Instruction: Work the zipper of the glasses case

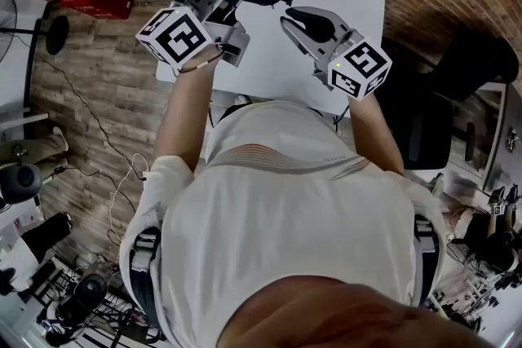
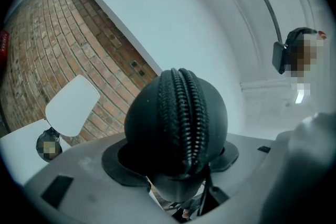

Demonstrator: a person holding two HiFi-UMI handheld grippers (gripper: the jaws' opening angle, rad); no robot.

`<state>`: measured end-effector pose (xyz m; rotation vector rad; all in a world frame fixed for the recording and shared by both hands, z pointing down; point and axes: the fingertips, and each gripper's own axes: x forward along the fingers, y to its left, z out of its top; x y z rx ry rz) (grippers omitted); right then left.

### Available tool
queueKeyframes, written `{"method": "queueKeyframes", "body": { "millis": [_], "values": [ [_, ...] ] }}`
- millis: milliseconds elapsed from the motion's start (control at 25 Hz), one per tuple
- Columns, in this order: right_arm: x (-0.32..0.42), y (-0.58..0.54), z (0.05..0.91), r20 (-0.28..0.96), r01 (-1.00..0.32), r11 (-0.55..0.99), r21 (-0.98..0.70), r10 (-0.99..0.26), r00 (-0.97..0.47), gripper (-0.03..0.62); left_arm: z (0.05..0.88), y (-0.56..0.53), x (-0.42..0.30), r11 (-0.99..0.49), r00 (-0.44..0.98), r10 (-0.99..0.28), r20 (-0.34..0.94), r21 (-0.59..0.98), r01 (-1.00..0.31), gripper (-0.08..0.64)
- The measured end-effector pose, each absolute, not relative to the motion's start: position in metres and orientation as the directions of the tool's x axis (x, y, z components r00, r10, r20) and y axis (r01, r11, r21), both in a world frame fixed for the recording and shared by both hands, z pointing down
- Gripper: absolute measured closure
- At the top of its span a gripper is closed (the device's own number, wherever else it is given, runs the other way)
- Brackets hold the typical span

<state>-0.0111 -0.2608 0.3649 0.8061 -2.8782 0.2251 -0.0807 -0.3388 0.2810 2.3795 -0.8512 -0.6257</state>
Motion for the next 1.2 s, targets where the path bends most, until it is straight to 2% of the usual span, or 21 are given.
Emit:
{"method": "queueKeyframes", "body": {
  "millis": [320,440,840,1200],
  "values": [
    [-0.025,-0.273,0.374,0.210,-0.572,0.816,-0.086,-0.546,-0.811,0.474,0.284,-0.338,-0.070,-0.660,0.699,-0.677,-0.233,0.613,-0.434,0.290],
    [-0.023,-0.277,0.376,0.220,-0.590,0.805,-0.065,-0.565,-0.795,0.535,0.285,-0.338,-0.069,-0.660,0.696,-0.679,-0.232,0.609,-0.441,0.290],
    [-0.019,-0.280,0.379,0.233,-0.620,0.784,-0.023,-0.599,-0.766,0.538,0.288,-0.338,-0.068,-0.654,0.686,-0.694,-0.219,0.591,-0.473,0.291],
    [-0.006,-0.291,0.380,0.265,-0.656,0.750,0.090,-0.653,-0.710,0.537,0.296,-0.337,-0.071,-0.648,0.706,-0.681,-0.196,0.611,-0.455,0.295]
  ]
}}
